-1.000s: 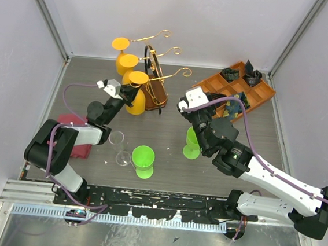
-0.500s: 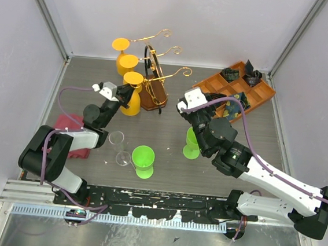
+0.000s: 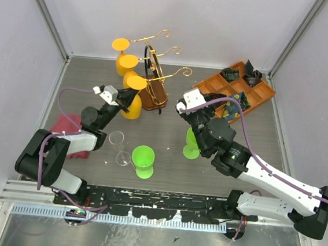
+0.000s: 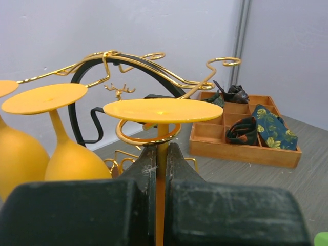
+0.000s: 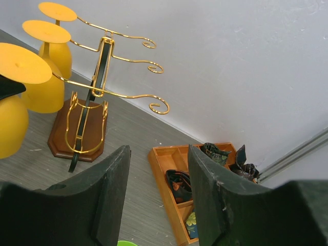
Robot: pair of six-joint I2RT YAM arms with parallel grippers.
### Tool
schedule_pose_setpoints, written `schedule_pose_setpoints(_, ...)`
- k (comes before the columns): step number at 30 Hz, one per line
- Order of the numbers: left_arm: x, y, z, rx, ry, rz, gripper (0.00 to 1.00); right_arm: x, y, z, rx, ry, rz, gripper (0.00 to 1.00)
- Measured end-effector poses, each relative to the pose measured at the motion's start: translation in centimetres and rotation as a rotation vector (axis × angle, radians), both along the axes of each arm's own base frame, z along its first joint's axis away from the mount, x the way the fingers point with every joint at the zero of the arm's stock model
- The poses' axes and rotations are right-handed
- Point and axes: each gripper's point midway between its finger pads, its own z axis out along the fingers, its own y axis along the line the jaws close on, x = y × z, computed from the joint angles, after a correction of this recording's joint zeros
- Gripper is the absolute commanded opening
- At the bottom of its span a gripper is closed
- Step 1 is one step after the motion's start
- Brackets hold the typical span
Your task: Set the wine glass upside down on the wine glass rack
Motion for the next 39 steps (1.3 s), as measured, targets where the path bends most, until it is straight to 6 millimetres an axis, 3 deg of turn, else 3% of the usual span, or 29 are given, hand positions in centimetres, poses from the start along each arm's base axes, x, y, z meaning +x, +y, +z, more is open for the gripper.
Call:
schedule_pose_setpoints(4, -0.3, -0.5, -0.2, 0.000, 0.008, -0.034, 0.00, 0.0, 0.0, -0.1, -0.001, 0.001, 0.000, 0.56)
schedule_pose_setpoints(7, -0.3, -0.8, -0.7, 0.000, 0.025, -0.056, 0.13, 0.1, 0.2, -0.3, -0.007, 0.005, 0.000, 0.59)
schedule_pose_setpoints(10, 0.0, -1.1, -0.8, -0.004, 0.032, -0.070, 0.34, 0.2, 0.4, -0.5, -0.009, 0.011, 0.000, 0.61)
schedule_pose_setpoints(14, 0.2, -1.2, -1.3, 0.002, 0.044, -0.073, 0.52, 0.2, 0.5, -0.6, -0.004, 0.015, 0.001, 0.63)
schedule_pose_setpoints(20, 0.4, -0.9, -1.5, 0.004, 0.044, -0.053, 0.66, 0.3, 0.6, -0.8, -0.003, 0.019, 0.000, 0.71)
schedule_pose_setpoints(26, 0.1, 0.2, -3.6, 0.015, 0.093, 0.004, 0.78, 1.1, 1.7, -1.0, -0.026, 0.032, -0.005, 0.84)
schedule_pose_setpoints(29, -0.2, 0.8, -3.7, 0.014, 0.094, 0.032, 0.82, 1.8, 2.2, -0.1, -0.019, 0.032, -0.016, 0.92)
schedule_pose_setpoints(32, -0.9, 1.9, -3.1, -0.003, 0.083, 0.077, 0.86, 2.9, 2.7, 2.0, 0.018, 0.025, -0.031, 0.99)
schedule_pose_setpoints(39, -2.0, 4.9, -0.5, -0.058, 0.068, 0.210, 0.87, 8.0, 1.6, 6.9, 0.138, 0.028, -0.086, 1.00)
